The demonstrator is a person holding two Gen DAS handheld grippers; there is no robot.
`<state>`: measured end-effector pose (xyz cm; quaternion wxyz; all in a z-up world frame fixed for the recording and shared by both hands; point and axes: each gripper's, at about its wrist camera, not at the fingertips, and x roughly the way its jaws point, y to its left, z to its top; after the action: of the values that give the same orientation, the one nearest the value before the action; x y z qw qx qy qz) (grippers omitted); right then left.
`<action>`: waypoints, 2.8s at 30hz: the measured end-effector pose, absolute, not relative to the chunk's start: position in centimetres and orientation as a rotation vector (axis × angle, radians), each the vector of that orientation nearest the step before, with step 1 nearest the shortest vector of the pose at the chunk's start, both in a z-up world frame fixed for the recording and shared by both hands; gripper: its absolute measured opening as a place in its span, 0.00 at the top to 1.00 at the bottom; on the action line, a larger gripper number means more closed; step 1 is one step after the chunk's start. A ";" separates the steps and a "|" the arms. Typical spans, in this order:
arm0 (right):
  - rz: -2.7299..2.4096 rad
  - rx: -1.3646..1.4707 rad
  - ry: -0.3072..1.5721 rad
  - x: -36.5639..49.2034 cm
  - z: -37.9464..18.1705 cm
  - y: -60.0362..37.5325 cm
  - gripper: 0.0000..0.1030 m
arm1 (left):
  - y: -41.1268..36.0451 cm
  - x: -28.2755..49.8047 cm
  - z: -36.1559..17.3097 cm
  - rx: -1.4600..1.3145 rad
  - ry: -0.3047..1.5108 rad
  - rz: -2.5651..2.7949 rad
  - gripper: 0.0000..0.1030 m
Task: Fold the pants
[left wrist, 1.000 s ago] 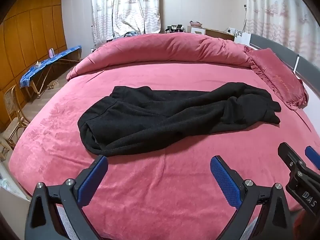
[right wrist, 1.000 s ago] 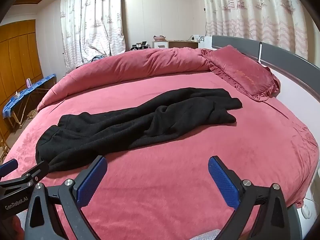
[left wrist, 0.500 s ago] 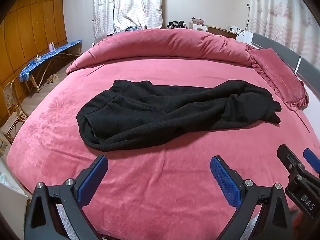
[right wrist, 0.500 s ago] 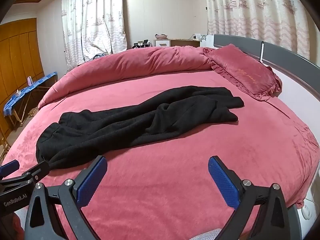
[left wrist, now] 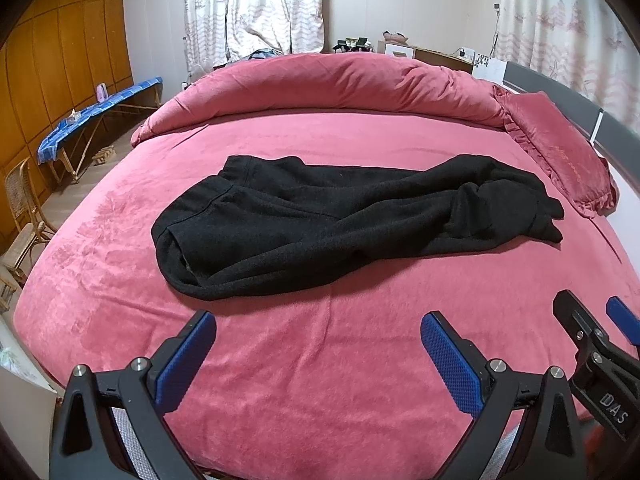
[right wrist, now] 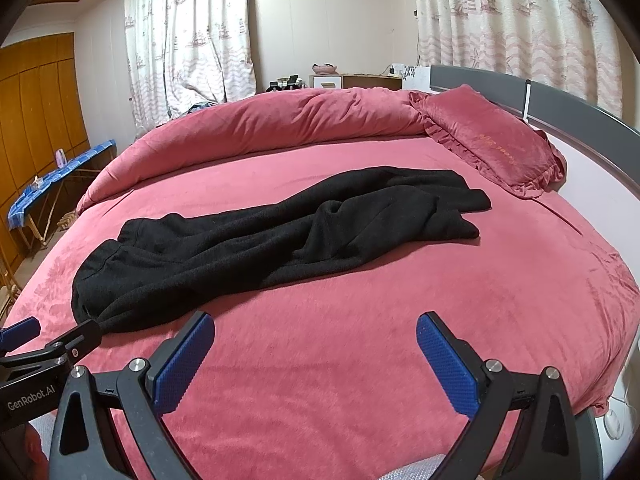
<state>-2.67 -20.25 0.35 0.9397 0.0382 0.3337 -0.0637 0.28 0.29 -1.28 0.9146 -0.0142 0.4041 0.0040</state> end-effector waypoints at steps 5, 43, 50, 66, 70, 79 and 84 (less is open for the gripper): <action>-0.130 0.078 0.687 -2.6 0.3 -20.3 0.00 | 0.4 0.4 -1.5 -0.035 0.847 0.000 0.00; -0.130 0.077 0.716 -2.3 -1.0 -20.2 0.00 | 0.1 1.5 -3.7 -0.052 0.916 -0.062 0.00; -0.117 0.115 0.756 -1.7 -2.0 -21.0 0.00 | 1.0 2.1 -4.3 -0.093 0.902 -0.156 0.00; -0.172 0.361 0.915 3.5 -8.4 -31.6 0.19 | 15.4 9.4 -9.9 -0.528 0.939 0.088 0.00; -0.204 0.412 0.917 6.9 -8.9 -35.6 0.24 | 20.6 11.4 -11.2 -0.619 0.906 0.219 0.01; -0.281 0.463 0.838 15.8 -7.2 -42.6 0.33 | 24.1 15.0 -13.8 -0.689 0.880 0.271 0.18; -0.255 0.421 0.848 22.3 -6.8 -42.4 0.42 | 23.2 15.8 -15.4 -0.731 0.895 0.166 0.24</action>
<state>22.33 -42.37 -6.75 0.8821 0.2022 0.4074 -0.1224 15.76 23.23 -15.40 0.8344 -0.3452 0.4224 0.0785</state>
